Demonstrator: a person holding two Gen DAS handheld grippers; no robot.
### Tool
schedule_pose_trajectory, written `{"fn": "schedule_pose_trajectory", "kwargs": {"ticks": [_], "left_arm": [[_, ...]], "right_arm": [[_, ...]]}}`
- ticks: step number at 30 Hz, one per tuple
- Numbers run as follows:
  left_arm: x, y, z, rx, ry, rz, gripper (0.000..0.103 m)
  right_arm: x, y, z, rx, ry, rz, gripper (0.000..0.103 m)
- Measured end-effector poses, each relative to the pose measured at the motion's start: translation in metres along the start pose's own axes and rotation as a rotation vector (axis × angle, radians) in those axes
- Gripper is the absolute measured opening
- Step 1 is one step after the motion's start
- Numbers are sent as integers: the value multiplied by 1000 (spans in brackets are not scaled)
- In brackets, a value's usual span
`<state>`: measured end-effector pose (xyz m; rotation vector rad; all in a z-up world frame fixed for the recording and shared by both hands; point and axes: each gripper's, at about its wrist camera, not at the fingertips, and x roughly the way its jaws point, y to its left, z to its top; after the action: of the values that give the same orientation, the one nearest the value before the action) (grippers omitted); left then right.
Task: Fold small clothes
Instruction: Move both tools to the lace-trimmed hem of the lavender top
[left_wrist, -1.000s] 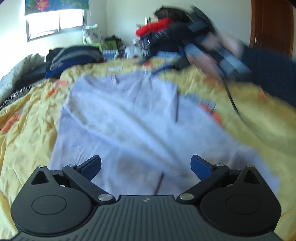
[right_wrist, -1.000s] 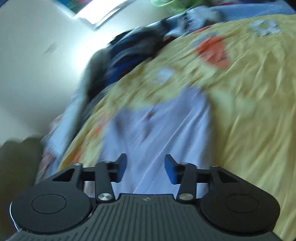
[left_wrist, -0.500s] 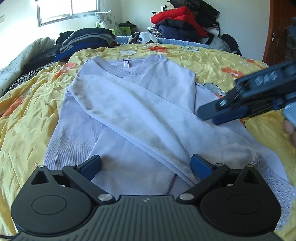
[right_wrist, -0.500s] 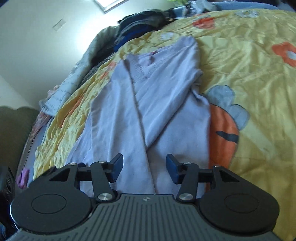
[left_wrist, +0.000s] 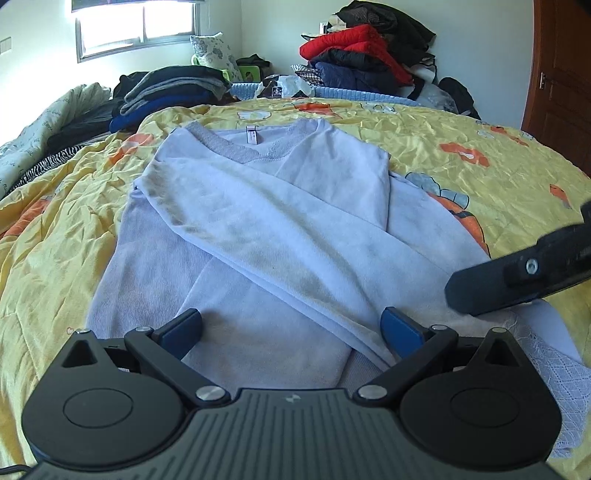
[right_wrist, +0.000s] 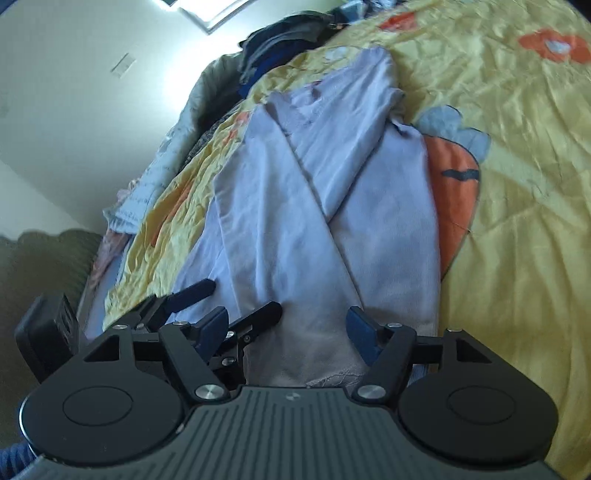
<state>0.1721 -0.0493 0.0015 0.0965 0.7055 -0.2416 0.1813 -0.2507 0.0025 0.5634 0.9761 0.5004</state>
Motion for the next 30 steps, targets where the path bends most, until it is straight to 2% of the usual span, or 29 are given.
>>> {"fn": "schedule_pose_trajectory", "kwargs": {"ticks": [2,4,6,8,10,13,16,19,22,24,26,29,30], "left_arm": [[-14,6,3,-23,11,11,103],[-38,22,3,-84,-21,-30,103],[-61,46,2,-171,-44,-59,103],[-77,79,-1,-300,-34,-79,103],[-83,112,-7,-460,13,-121,103],[-80,159,-24,-739,93,-233,103],[-69,178,-37,-874,172,-340,103],[-54,177,-45,-892,257,-450,103],[-46,174,-48,-862,300,-489,103],[-44,176,-46,-850,322,-510,103],[-42,182,-43,-835,326,-502,103],[-40,191,-27,-753,312,-451,103],[-36,192,-23,-736,324,-463,103]], "right_arm": [[-12,-6,4,88,-6,43,74],[-31,-18,5,156,-38,125,74],[-48,-32,4,212,-62,139,74],[-62,-46,0,245,-78,117,74],[-69,-58,-4,262,-77,82,73],[-69,-68,-14,277,-40,51,72],[-64,-70,-21,272,-5,52,74],[-59,-70,-19,285,46,89,75],[-50,-70,-18,295,153,151,74],[-47,-67,-19,270,206,157,73],[-48,-65,-19,260,230,154,71],[-57,-67,-13,268,213,121,71],[-57,-68,-12,271,214,117,70]]}}
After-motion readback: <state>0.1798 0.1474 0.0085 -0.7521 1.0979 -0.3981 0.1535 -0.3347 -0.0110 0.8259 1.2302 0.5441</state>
